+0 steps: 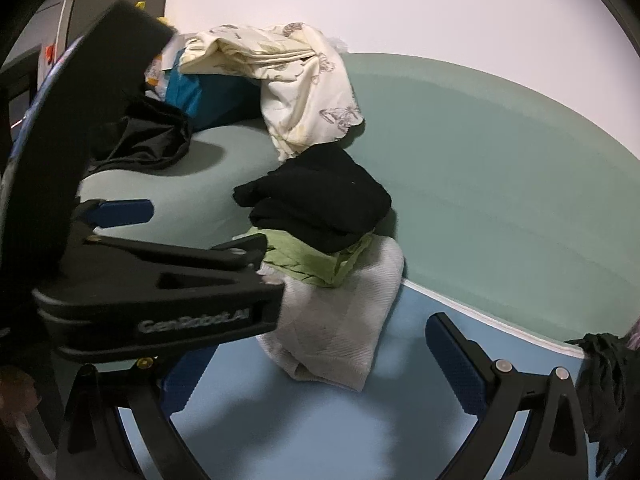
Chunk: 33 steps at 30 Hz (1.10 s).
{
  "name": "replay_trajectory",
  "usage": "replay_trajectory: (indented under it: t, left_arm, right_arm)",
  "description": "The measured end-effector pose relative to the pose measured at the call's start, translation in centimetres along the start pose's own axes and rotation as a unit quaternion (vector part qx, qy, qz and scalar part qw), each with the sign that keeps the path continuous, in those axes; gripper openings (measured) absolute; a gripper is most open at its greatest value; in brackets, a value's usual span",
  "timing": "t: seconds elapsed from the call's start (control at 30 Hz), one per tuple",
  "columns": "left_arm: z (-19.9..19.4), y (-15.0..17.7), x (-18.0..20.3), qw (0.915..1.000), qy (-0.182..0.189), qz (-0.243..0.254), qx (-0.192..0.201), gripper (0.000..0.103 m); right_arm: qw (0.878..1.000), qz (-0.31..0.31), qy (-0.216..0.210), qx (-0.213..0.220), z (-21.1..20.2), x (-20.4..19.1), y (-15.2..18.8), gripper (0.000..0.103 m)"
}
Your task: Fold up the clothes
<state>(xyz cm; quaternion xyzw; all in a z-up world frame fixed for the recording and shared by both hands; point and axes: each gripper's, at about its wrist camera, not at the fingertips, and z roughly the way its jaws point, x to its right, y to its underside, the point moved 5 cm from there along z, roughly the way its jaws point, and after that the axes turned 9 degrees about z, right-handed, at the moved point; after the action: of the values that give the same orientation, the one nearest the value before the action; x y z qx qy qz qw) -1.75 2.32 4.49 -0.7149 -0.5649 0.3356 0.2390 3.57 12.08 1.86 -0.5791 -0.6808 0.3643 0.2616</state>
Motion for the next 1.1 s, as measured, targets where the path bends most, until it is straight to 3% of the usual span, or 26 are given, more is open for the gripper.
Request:
replay_trajectory:
  t: [0.27, 1.1]
  left_arm:
    - [0.0, 0.0, -0.4, 0.9998, 0.008, -0.012, -0.010, 0.103]
    - [-0.5, -0.3, -0.3, 0.9993, 0.027, -0.024, -0.012, 0.103]
  right_arm:
    - [1.000, 0.002, -0.015, -0.015, -1.0, -0.3, -0.7, 0.103]
    - [0.999, 0.030, 0.024, -0.017, -1.5, 1.6, -1.4, 0.103]
